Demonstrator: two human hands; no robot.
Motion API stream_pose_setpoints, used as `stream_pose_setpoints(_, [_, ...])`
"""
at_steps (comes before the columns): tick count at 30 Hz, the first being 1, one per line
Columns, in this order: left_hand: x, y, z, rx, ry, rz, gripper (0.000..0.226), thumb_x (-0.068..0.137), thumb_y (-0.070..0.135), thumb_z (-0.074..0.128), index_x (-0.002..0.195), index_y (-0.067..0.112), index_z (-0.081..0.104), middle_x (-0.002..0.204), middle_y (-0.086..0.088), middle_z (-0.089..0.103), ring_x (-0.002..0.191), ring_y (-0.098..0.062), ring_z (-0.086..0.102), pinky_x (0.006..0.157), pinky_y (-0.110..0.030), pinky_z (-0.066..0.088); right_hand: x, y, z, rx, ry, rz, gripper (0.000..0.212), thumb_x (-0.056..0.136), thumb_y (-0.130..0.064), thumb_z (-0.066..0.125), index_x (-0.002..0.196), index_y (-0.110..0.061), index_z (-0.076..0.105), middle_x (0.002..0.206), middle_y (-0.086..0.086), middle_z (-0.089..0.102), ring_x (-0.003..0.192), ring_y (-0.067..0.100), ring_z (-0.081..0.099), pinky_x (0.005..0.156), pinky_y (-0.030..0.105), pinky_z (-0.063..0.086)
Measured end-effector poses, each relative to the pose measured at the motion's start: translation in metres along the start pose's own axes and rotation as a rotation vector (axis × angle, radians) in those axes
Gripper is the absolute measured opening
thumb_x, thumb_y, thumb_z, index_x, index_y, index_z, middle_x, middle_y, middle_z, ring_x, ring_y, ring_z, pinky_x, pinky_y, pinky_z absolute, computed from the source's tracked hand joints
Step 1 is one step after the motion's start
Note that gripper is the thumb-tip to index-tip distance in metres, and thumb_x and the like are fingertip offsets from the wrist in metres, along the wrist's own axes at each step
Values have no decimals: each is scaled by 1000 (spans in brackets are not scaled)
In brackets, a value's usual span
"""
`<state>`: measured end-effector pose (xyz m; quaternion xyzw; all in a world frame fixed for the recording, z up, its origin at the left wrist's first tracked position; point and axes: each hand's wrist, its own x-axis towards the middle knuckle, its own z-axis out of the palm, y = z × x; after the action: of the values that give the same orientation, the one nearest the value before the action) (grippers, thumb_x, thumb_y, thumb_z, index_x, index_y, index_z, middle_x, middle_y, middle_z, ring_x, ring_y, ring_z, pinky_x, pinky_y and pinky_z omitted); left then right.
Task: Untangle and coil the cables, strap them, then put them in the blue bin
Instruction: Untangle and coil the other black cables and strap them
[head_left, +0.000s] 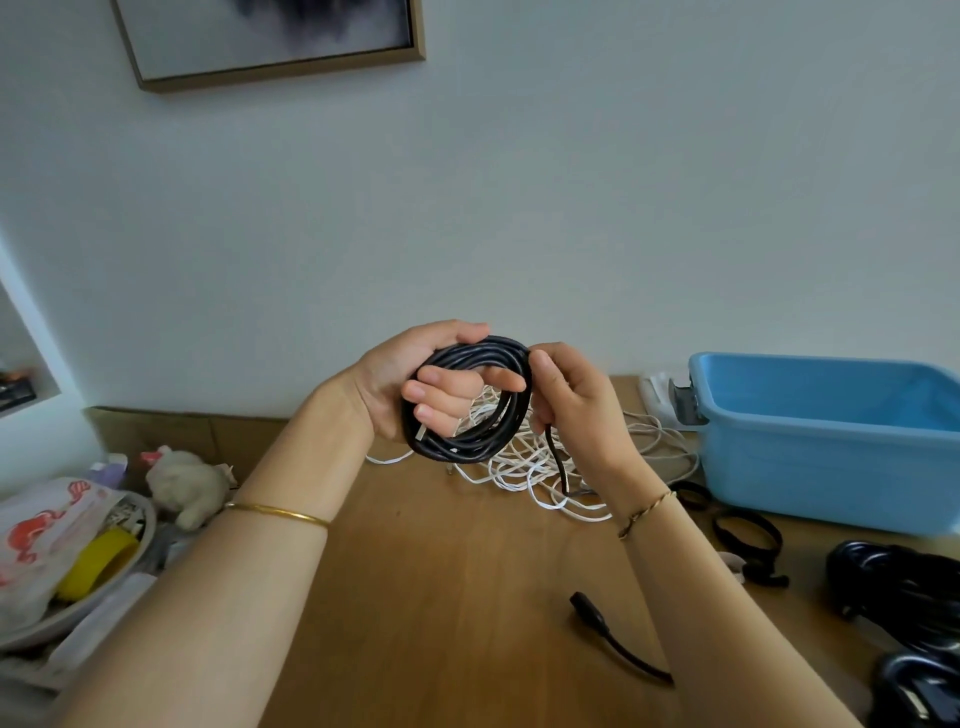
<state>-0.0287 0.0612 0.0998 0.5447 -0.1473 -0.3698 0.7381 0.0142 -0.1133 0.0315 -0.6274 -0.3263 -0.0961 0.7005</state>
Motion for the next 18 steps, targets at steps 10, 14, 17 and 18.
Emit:
stream_pose_setpoints(10, [17,19,23,-164,308,427,57,97,49,36,103,-3,57,39,8,34,28,-5,33,35,-14,32,-24,26,19,-368,-147,174,24,100,-17,35,115,-17,53,62,-5,47,45,3,42,49,25,37])
stream_pose_setpoints(14, [31,14,24,-161,475,651,35,98,32,43,115,1,42,52,7,36,39,-5,33,44,-18,38,-26,5,22,-490,-296,259,18,98,-15,35,111,-15,48,66,1,51,46,7,47,44,31,48])
stream_pose_setpoints(17, [37,12,16,17,645,773,14,99,21,43,91,8,42,52,6,41,41,-8,37,49,-22,39,-33,-15,19,-532,-430,278,15,97,-18,41,87,-11,49,61,4,54,32,6,46,36,23,42])
stream_pose_setpoints(18, [39,10,11,129,722,798,18,100,17,44,82,11,42,51,6,43,42,-9,39,50,-25,40,-35,-21,19,-544,-473,275,20,97,-20,43,80,-11,48,58,5,55,30,8,44,36,22,39])
